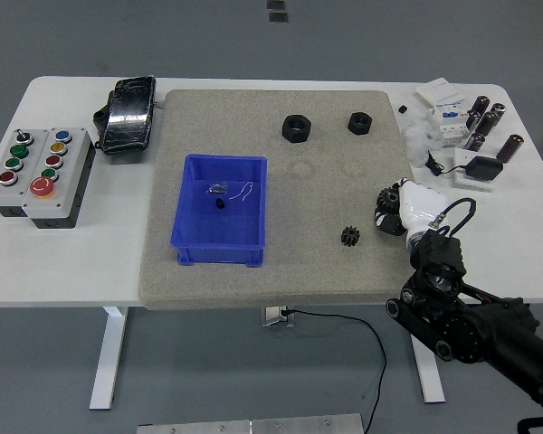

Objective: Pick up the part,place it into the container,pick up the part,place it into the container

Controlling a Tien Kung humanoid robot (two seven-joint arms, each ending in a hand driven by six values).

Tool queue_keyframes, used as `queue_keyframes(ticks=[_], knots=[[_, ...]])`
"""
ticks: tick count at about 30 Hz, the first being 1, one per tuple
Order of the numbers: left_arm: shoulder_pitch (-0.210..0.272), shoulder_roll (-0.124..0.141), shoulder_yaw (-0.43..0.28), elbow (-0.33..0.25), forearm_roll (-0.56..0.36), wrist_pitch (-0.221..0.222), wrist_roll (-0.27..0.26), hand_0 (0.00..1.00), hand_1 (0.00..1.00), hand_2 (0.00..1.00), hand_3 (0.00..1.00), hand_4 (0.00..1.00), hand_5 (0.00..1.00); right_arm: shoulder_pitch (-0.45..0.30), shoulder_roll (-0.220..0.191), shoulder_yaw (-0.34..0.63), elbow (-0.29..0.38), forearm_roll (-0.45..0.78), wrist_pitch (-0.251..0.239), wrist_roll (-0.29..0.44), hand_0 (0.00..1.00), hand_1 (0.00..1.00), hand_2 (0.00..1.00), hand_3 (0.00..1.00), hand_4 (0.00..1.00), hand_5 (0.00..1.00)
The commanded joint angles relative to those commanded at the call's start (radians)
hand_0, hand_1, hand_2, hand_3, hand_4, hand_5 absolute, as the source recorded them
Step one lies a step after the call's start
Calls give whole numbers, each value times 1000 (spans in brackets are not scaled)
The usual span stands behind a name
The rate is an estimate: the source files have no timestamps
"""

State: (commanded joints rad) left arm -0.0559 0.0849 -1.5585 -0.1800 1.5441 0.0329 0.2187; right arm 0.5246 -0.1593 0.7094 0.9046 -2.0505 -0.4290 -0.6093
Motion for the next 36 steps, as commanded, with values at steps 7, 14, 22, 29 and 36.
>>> queue_keyframes(ticks=[7, 14, 22, 29, 36], knots=[[-1, -2, 0, 0, 0, 0, 1, 629, 551, 533, 618, 695, 472, -2, -8, 2, 40, -18, -22, 4, 397, 577, 525, 473, 573, 32], [3, -1, -6, 0, 3, 1, 4, 629, 551, 533, 618, 695, 475, 19, -11, -40, 159, -46, -56, -10, 392, 575, 529, 475, 559, 6], [3, 0, -25, 0, 18, 1, 14, 629, 552, 533, 617, 694, 475, 89, 31, -165, 301, 10, -120, 20, 407, 579, 554, 489, 564, 2], [2, 2, -32, 0, 27, 1, 18, 629, 552, 534, 617, 694, 476, 140, 79, -284, 363, 134, -146, 111, 460, 598, 605, 596, 596, 2], [3, 3, -35, 0, 31, 1, 20, 629, 551, 535, 617, 695, 478, 160, 110, -341, 370, 29, -53, 63, 563, 639, 652, 698, 502, 248]])
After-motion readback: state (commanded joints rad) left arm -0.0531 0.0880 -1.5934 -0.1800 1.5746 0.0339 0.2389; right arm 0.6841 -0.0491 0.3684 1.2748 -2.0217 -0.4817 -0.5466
